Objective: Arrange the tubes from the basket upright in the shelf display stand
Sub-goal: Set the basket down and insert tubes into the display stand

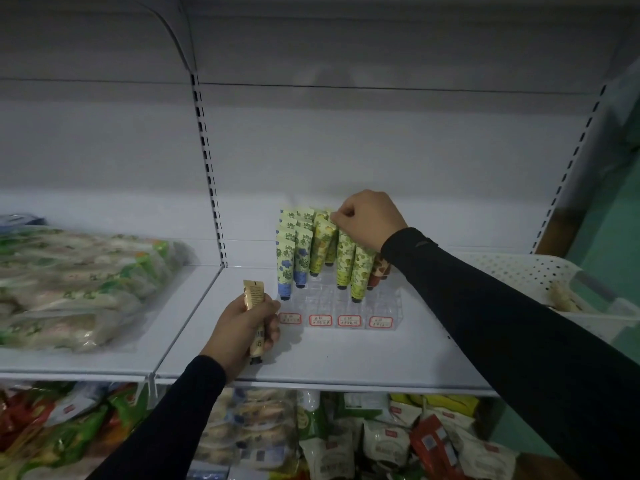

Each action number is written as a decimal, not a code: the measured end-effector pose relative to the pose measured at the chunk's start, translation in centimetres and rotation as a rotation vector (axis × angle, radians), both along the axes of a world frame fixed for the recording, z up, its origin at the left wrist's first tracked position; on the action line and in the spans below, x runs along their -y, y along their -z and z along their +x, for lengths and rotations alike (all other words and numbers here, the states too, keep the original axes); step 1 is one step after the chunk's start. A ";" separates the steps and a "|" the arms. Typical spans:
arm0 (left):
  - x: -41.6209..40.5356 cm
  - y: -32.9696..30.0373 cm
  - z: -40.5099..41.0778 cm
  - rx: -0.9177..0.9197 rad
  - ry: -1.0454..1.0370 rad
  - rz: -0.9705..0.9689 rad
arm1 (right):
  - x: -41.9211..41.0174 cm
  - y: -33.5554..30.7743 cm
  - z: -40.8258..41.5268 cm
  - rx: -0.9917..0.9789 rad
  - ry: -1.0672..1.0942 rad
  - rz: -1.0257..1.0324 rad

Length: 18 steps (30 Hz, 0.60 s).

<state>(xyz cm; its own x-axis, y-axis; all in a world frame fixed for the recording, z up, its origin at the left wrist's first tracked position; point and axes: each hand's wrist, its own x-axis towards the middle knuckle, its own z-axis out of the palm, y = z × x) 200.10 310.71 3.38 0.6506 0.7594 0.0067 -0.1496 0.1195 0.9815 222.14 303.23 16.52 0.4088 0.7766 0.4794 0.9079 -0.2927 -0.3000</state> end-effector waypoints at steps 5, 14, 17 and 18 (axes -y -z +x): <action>1.6 -2.7 0.4 0.042 0.155 -0.034 | 1.5 -0.4 -1.4 -0.106 -0.138 0.064; 4.1 -5.9 2.5 0.104 0.279 -0.024 | 3.1 -0.7 -4.6 -0.396 -0.477 -0.211; 4.4 -6.2 2.6 0.105 0.313 0.001 | 3.6 -0.7 -4.0 -0.432 -0.466 -0.182; 4.4 -6.3 2.7 0.101 0.322 0.005 | 3.7 -0.7 -3.8 -0.446 -0.450 -0.158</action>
<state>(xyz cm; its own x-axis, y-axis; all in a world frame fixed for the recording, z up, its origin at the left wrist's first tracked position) 202.76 306.32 9.67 0.8530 0.5147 0.0867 -0.2015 0.1716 0.9643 218.38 299.55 17.26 0.1603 0.9655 0.2050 0.7503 0.0158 -0.6610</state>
